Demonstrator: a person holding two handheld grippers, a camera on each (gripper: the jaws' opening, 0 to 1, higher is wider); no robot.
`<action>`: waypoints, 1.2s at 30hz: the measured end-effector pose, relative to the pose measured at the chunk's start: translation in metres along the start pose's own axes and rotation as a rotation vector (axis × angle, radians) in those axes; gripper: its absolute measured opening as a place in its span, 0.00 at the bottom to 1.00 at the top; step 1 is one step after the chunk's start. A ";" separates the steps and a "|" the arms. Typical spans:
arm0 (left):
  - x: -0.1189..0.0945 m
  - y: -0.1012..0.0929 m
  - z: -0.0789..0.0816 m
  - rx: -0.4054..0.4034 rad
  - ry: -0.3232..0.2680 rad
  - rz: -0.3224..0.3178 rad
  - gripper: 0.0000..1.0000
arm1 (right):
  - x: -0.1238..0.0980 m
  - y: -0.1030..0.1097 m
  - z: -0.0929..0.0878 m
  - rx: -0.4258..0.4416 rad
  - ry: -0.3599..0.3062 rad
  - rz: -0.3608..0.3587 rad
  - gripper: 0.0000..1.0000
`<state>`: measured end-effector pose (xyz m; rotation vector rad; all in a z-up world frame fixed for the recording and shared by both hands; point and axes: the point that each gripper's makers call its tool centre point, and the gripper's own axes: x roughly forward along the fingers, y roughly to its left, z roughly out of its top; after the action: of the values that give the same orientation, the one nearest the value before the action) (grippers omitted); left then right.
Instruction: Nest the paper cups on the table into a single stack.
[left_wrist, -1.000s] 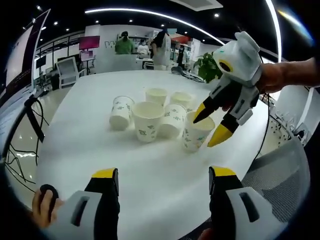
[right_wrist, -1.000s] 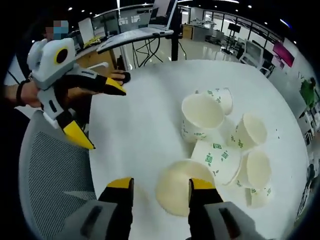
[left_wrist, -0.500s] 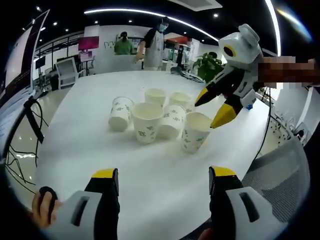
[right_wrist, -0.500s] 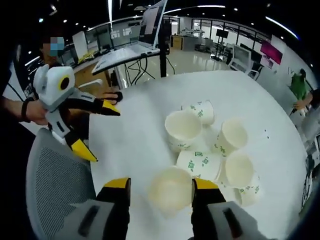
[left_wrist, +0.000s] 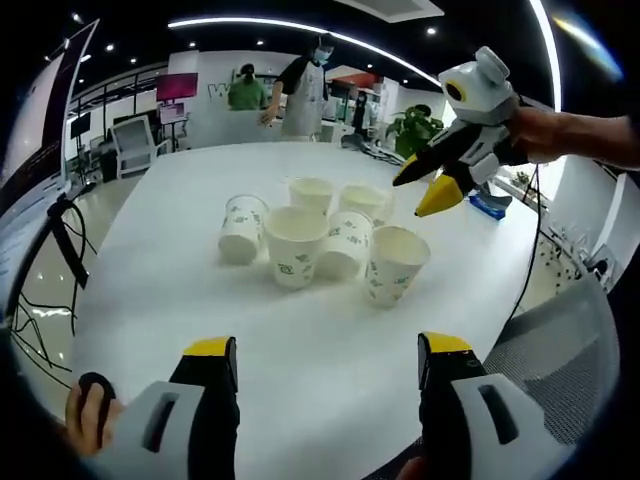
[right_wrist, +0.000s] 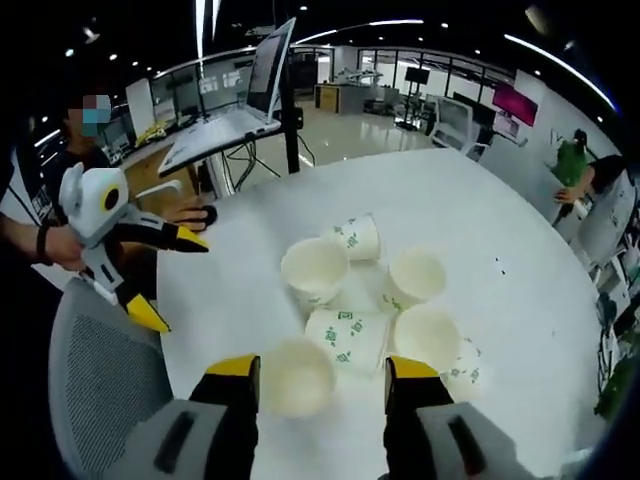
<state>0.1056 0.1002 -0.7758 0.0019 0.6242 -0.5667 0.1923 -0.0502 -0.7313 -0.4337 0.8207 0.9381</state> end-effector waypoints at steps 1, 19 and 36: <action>0.000 0.000 0.000 0.000 0.000 0.000 0.72 | -0.004 0.000 0.002 0.004 -0.002 -0.004 0.49; -0.002 0.002 -0.001 -0.008 0.008 0.004 0.72 | -0.017 -0.063 -0.003 0.098 -0.010 -0.099 0.44; -0.006 0.008 -0.007 -0.017 0.017 0.014 0.72 | -0.002 -0.085 -0.011 -0.015 0.080 -0.071 0.42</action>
<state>0.1022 0.1110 -0.7798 -0.0054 0.6450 -0.5484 0.2588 -0.1043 -0.7372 -0.5127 0.8664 0.8661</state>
